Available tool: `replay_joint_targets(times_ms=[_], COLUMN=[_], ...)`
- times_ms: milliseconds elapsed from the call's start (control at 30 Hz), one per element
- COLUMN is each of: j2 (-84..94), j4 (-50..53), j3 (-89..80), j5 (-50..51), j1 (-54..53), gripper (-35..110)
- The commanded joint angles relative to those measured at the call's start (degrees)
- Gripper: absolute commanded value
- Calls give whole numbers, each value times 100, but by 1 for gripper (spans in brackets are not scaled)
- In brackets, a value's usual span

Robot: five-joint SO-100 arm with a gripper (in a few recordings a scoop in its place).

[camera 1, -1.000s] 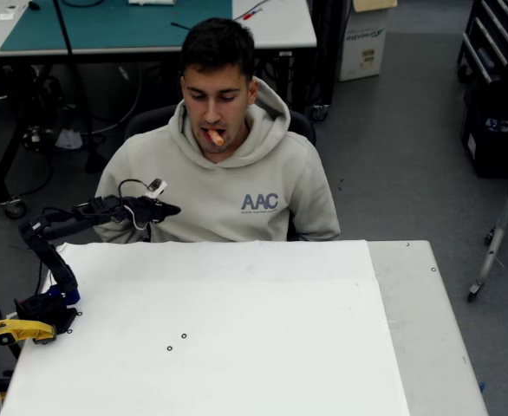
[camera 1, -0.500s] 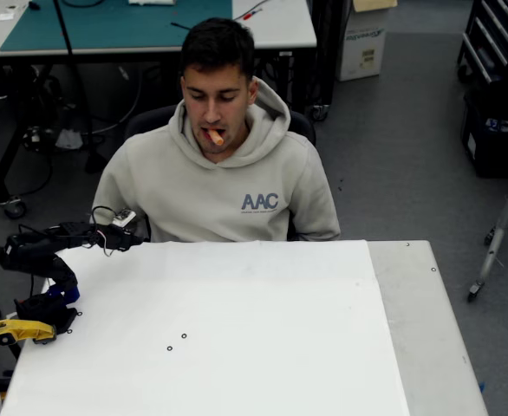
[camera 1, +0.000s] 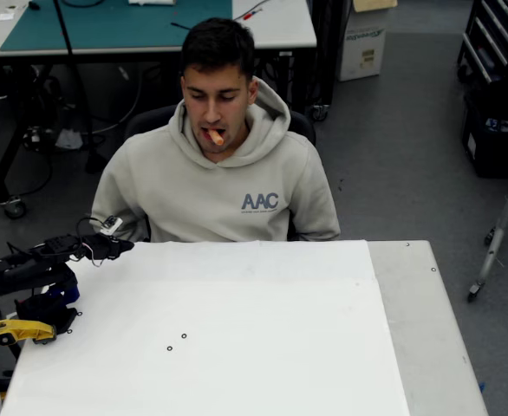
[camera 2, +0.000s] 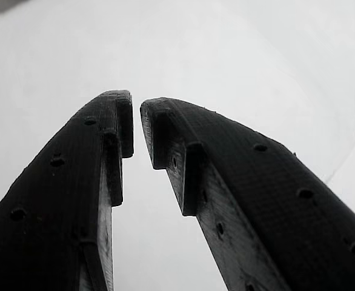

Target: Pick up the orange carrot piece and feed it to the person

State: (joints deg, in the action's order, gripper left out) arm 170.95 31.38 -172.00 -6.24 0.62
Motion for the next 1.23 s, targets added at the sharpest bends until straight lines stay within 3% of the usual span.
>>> replay_joint_targets(times_ms=[0,267,1200], j2=[483,1811,2021], j4=[1081,3076,3199], j3=[97,114,132], j5=[9,9,9], j1=[88,105,123], gripper=[-2,-2,-2])
